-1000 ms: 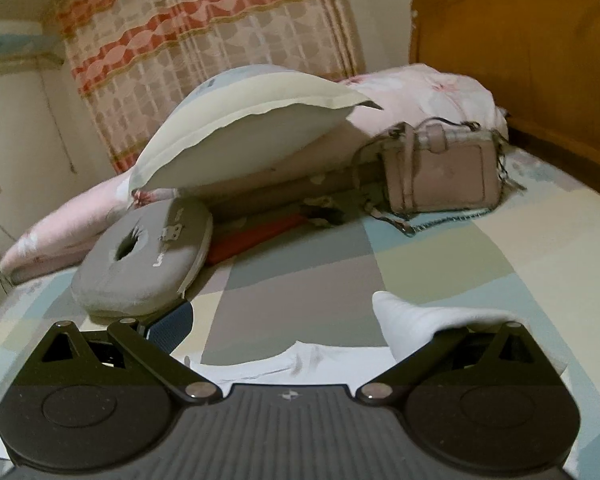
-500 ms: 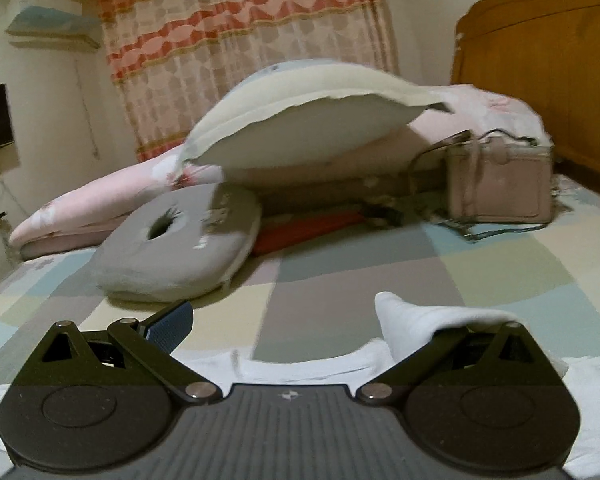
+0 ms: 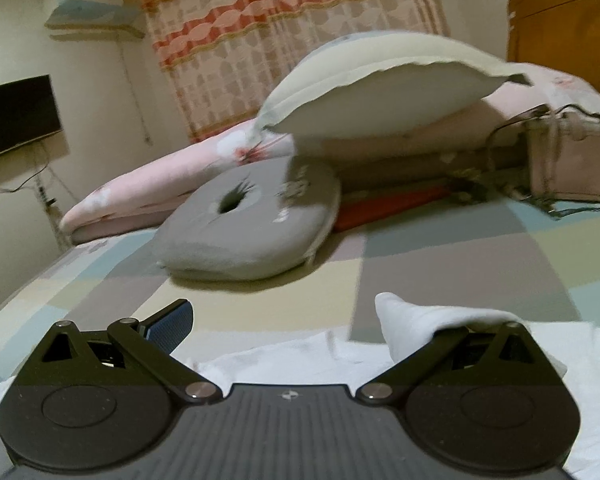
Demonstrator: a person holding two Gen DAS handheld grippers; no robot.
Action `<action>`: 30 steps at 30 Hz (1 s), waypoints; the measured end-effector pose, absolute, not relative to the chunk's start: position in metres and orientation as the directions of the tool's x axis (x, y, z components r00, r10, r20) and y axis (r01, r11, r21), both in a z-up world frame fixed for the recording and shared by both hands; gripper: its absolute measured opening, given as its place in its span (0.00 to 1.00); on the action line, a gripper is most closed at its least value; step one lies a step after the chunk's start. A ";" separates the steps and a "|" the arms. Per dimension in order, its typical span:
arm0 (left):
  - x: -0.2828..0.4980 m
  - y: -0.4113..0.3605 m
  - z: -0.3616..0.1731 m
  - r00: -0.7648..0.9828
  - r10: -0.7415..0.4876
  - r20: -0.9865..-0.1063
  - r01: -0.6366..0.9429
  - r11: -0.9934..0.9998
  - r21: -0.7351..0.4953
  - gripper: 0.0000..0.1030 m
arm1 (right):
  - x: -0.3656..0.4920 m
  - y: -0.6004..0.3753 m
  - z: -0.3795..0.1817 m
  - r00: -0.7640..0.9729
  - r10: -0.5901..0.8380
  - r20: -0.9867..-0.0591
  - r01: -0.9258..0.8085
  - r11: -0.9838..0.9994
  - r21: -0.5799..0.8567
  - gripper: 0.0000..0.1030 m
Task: Fold clothes
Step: 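Carry the held sleeve across the sweatshirt chest with the right gripper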
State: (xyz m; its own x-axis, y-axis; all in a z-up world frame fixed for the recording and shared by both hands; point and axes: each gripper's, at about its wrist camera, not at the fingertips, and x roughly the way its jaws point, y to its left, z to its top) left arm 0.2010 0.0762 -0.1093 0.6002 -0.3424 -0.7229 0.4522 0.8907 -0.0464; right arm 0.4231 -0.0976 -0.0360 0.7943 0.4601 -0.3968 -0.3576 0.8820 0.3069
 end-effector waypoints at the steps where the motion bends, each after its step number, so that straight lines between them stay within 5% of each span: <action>1: 0.201 0.077 -0.109 0.600 -0.344 -0.722 0.453 0.890 -0.048 0.99 | 0.423 -0.093 -0.038 0.786 0.471 -0.400 -0.368 0.877 0.309 1.00; 30: 0.201 0.079 -0.110 0.604 -0.355 -0.713 0.450 0.891 -0.062 0.99 | 0.425 -0.033 -0.067 0.656 0.576 -0.487 -0.470 0.817 0.334 1.00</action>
State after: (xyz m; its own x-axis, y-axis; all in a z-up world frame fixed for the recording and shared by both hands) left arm 0.2005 0.0795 -0.1099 0.6040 -0.3551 -0.7135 0.4501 0.8908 -0.0623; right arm 0.4247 -0.0328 -0.0667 0.6565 0.5762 -0.4868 -0.4697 0.8172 0.3340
